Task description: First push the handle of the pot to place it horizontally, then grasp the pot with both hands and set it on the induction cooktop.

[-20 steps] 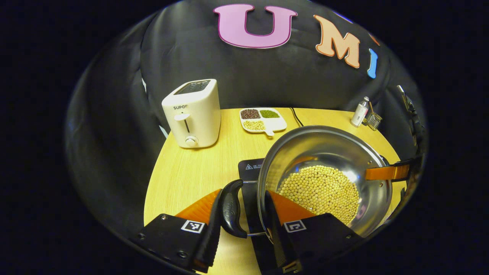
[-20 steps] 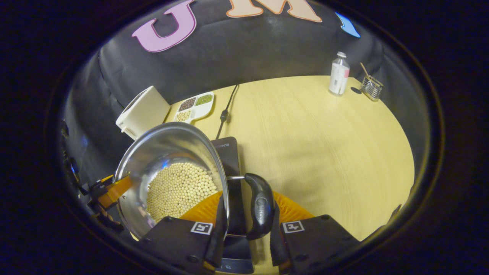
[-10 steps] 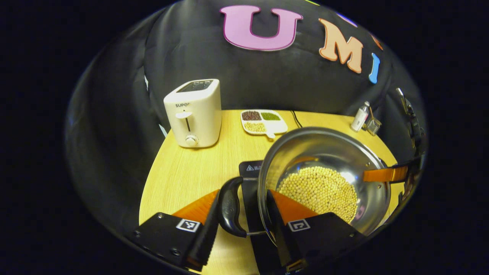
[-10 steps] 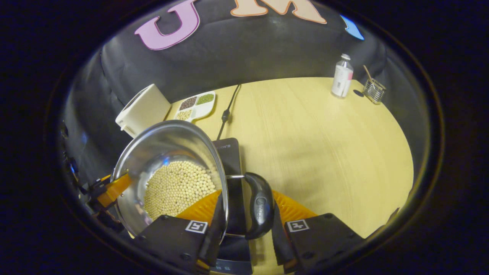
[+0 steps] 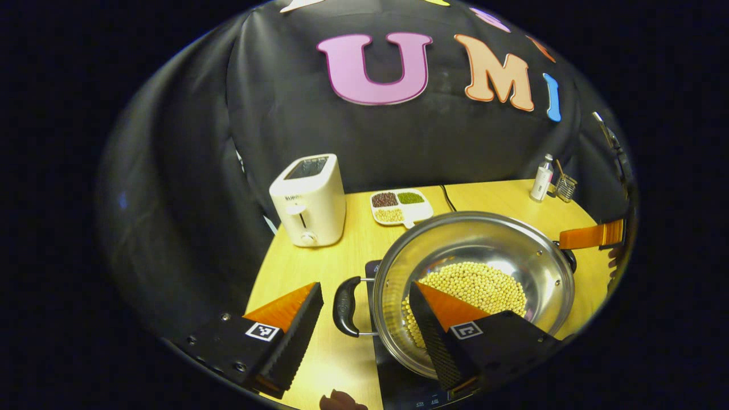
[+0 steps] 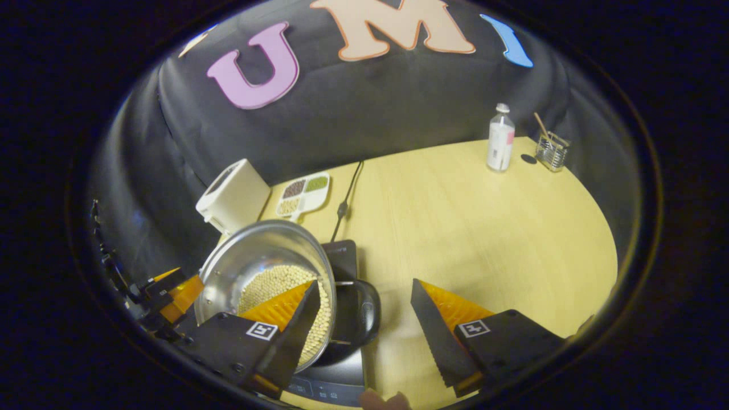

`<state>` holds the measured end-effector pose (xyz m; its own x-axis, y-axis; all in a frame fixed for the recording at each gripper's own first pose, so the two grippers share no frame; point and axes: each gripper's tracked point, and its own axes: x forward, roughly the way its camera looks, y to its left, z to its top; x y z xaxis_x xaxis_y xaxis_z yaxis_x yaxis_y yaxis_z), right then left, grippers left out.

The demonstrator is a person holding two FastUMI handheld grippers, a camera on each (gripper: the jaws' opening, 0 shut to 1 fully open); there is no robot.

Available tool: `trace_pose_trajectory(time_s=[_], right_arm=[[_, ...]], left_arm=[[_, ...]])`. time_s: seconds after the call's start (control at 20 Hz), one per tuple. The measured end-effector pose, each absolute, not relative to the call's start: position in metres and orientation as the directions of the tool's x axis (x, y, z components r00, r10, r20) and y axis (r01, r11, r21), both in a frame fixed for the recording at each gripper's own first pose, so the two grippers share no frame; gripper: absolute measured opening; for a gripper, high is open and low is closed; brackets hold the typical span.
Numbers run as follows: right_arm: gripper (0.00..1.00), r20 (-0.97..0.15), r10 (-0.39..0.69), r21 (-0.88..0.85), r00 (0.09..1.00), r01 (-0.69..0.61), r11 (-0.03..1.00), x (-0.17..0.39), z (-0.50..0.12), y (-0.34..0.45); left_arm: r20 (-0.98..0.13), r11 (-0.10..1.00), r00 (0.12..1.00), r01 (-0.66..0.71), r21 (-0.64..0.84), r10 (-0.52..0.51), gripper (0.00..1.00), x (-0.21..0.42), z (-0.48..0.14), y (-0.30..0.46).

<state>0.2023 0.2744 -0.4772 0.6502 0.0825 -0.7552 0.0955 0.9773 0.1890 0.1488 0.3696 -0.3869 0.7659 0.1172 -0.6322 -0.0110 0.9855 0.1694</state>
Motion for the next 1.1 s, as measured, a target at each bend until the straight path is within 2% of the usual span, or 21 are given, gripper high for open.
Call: trace_pose_trajectory(time_s=[0.05, 0.15, 0.2, 0.25, 0.3, 0.35, 0.4, 0.55, 0.9, 0.95, 1.1], right_arm=[[0.94, -0.741, 0.091, 0.201, 0.666, 0.09, 0.975, 0.202, -0.466, 0.267], [0.94, -0.706, 0.102, 0.214, 0.701, 0.074, 0.974, 0.199, -0.442, 0.244], [0.98, -0.685, 0.099, 0.203, 0.722, 0.059, 0.977, 0.197, -0.428, 0.229], [0.98, -0.659, 0.092, 0.177, 0.747, 0.036, 0.984, 0.194, -0.414, 0.21], [0.92, -0.63, 0.073, 0.139, 0.773, 0.019, 0.99, 0.193, -0.401, 0.189], [0.98, -0.599, 0.067, 0.109, 0.798, -0.002, 0.994, 0.187, -0.387, 0.17], [0.92, -0.567, 0.069, 0.091, 0.821, -0.021, 0.996, 0.182, -0.371, 0.154], [0.93, -0.498, 0.103, 0.09, 0.861, -0.067, 0.994, 0.158, -0.333, 0.127], [0.92, -0.319, 0.13, 0.076, 0.939, -0.112, 0.991, 0.128, -0.22, 0.083], [1.0, -0.297, 0.137, 0.087, 0.945, -0.116, 0.989, 0.124, -0.203, 0.081], [0.98, -0.221, 0.133, 0.095, 0.966, -0.114, 0.989, 0.114, -0.152, 0.068]], left_arm=[[-0.607, 0.98, 0.783, -0.02, 0.2, 0.14, 0.93, 0.148, -0.37, 0.366], [-0.551, 0.969, 0.816, -0.045, 0.242, 0.176, 0.93, 0.143, -0.335, 0.348], [-0.525, 0.966, 0.831, -0.057, 0.252, 0.186, 0.92, 0.139, -0.318, 0.335], [-0.498, 0.964, 0.845, -0.071, 0.255, 0.194, 0.93, 0.136, -0.302, 0.319], [-0.471, 0.964, 0.858, -0.094, 0.251, 0.206, 0.93, 0.131, -0.285, 0.302], [-0.451, 0.964, 0.866, -0.113, 0.241, 0.215, 0.95, 0.128, -0.272, 0.288], [-0.43, 0.965, 0.875, -0.135, 0.226, 0.223, 0.94, 0.124, -0.26, 0.271], [-0.37, 0.968, 0.901, -0.167, 0.189, 0.228, 0.96, 0.113, -0.219, 0.217], [-0.19, 0.977, 0.975, -0.077, 0.2, 0.116, 0.98, 0.091, -0.115, 0.093], [-0.165, 0.98, 0.982, -0.059, 0.189, 0.091, 0.95, 0.09, -0.099, 0.076], [-0.111, 0.99, 0.994, 0.003, 0.138, 0.013, 0.97, 0.08, -0.064, 0.038]])
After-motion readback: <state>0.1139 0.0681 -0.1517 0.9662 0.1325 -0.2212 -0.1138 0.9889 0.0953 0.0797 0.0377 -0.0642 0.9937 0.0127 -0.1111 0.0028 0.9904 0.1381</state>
